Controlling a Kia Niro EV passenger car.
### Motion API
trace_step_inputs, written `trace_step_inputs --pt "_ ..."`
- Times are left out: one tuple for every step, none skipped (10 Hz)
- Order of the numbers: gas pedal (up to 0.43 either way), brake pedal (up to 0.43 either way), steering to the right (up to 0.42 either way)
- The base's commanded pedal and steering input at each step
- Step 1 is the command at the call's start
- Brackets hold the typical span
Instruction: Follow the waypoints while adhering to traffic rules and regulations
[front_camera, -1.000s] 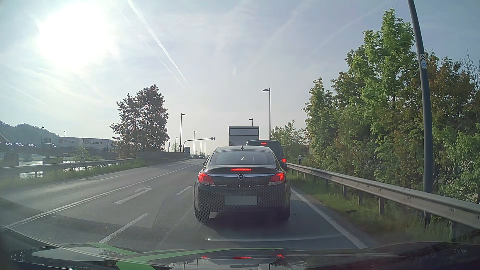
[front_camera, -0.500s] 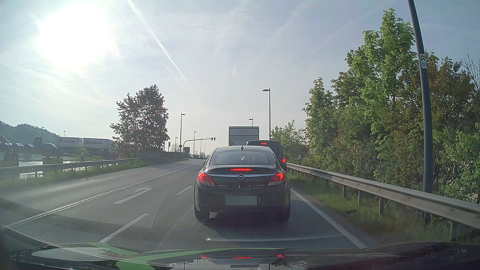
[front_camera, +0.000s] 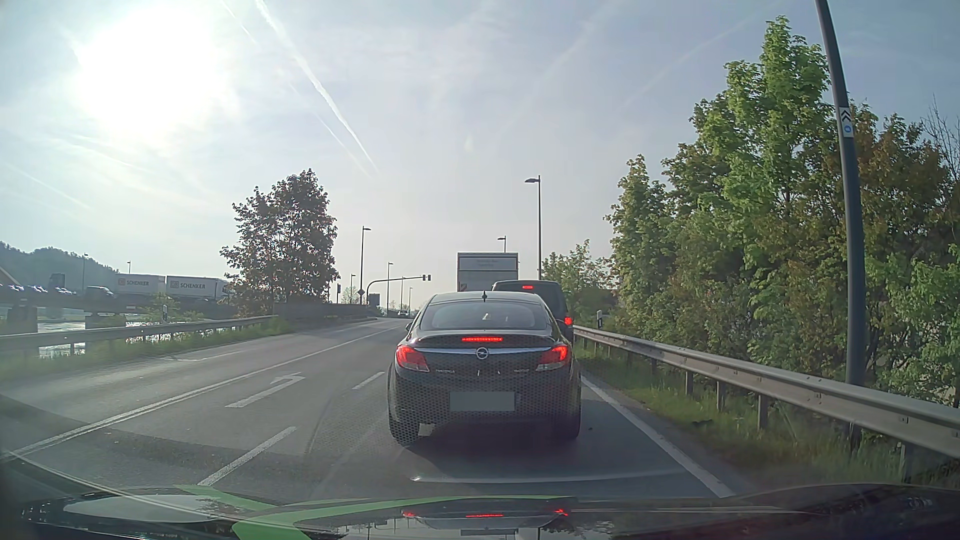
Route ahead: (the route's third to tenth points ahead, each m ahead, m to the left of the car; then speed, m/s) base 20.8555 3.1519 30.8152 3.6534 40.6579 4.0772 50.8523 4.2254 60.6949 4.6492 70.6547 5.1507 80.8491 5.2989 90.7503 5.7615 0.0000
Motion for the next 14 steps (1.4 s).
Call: trace_step_inputs --pt "0.0 0.457 0.003" --pt "0.0 0.457 0.003" --pt "0.0 0.457 0.003" --pt "0.0 0.457 0.003" --pt "0.0 0.457 0.003" --pt "0.0 0.457 0.003" --pt "0.0 0.457 0.003" --pt "0.0 0.457 0.003" --pt "0.0 0.457 0.003" --pt "0.0 0.457 0.003" --pt "0.0 0.457 0.003" --pt "0.0 0.457 0.003" --pt "0.0 0.457 0.003" --pt "0.0 0.457 0.003"
